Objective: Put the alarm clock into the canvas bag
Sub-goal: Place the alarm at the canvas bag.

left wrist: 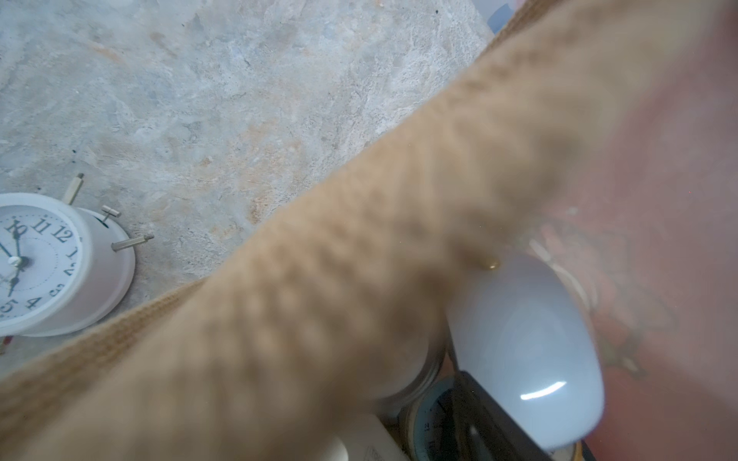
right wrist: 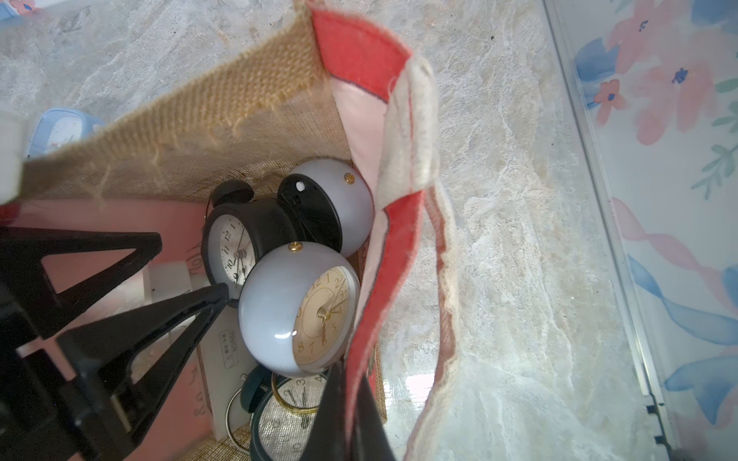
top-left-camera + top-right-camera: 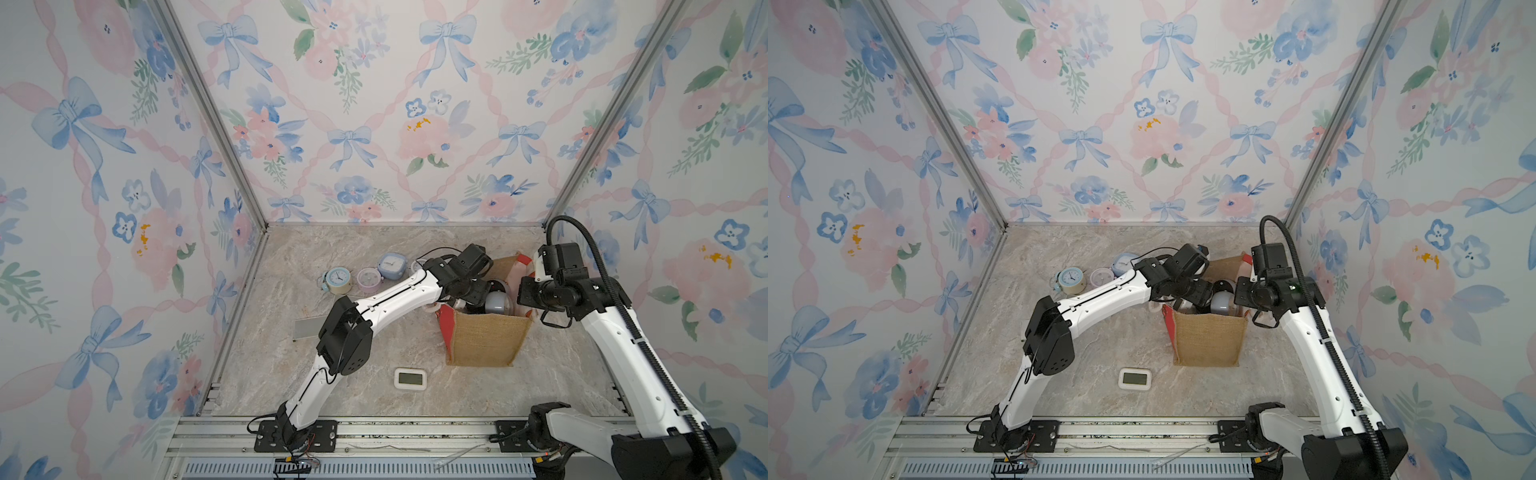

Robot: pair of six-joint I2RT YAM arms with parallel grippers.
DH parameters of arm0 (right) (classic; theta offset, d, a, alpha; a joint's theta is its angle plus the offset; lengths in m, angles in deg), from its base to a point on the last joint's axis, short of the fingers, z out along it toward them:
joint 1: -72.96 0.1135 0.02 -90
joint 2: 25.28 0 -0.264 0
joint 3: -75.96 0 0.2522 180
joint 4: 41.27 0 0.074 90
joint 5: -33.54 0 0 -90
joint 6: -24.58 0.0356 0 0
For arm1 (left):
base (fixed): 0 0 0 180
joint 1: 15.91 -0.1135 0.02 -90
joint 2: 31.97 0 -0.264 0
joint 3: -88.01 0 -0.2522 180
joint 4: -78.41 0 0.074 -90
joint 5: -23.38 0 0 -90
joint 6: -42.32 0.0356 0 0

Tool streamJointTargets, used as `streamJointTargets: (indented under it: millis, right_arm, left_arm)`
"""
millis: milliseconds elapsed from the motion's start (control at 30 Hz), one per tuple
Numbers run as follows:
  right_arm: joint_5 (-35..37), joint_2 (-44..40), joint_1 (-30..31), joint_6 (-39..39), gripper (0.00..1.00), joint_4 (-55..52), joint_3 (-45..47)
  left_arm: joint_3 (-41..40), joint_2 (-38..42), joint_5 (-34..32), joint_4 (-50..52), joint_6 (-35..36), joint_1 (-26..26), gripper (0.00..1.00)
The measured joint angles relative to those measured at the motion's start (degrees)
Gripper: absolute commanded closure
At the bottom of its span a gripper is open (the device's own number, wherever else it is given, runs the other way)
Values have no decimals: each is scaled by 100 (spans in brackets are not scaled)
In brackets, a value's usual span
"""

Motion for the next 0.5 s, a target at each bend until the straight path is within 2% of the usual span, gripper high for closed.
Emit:
streamJointTargets:
  millis: [300, 500]
  right_arm:
    - [0, -2, -2, 0, 100, 24, 35]
    - [-2, -2, -2, 0, 100, 26, 35]
  left_arm:
    - [-114, 861, 17, 35, 114, 13, 27]
    - [-527, 1561, -26, 136, 354, 13, 28]
